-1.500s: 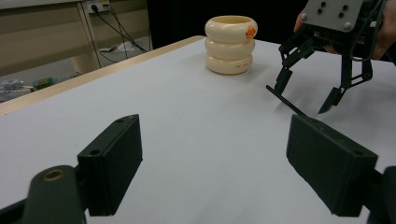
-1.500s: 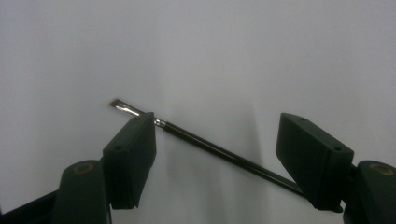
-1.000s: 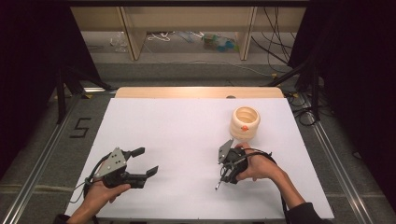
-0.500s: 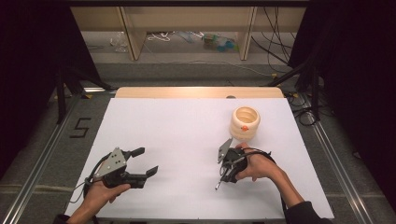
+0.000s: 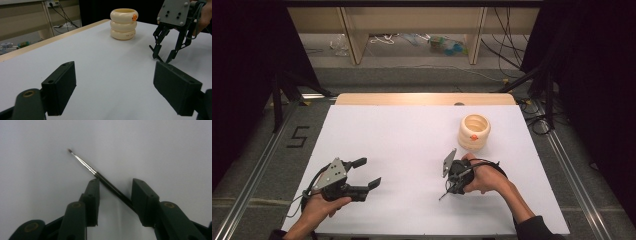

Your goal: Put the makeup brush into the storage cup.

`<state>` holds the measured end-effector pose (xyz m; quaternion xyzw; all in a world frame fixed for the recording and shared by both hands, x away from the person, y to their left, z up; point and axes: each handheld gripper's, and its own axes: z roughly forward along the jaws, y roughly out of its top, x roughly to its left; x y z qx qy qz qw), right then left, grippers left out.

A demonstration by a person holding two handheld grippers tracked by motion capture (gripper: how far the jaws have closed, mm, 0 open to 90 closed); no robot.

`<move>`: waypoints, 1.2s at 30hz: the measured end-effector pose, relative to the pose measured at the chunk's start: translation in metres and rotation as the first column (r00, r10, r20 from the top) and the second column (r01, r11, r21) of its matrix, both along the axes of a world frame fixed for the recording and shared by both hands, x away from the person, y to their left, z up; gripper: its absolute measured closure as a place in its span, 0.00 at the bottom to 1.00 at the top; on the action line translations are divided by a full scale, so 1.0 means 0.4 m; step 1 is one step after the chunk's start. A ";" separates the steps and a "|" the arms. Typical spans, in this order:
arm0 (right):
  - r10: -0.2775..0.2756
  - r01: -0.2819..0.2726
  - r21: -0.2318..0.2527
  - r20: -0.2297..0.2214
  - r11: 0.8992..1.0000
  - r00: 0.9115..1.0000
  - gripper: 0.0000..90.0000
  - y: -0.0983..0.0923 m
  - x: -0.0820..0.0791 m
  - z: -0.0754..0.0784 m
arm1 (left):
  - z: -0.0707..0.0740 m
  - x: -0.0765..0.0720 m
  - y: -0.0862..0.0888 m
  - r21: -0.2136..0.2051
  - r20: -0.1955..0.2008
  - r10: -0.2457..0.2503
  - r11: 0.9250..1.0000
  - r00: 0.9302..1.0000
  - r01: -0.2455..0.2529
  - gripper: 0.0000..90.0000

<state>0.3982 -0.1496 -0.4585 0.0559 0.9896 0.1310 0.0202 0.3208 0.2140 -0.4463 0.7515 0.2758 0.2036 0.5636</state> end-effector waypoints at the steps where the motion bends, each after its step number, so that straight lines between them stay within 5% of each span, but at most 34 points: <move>1: -0.004 0.004 -0.002 -0.002 1.000 1.000 0.67 0.001 0.000 0.000 | 0.000 0.000 0.000 -0.001 0.000 0.000 1.000 1.000 0.000 0.20; 36: 0.014 -0.015 -0.052 -0.016 0.999 1.000 0.82 0.021 -0.008 0.004 | 0.000 0.001 -0.001 -0.019 -0.001 0.001 1.000 1.000 -0.001 0.20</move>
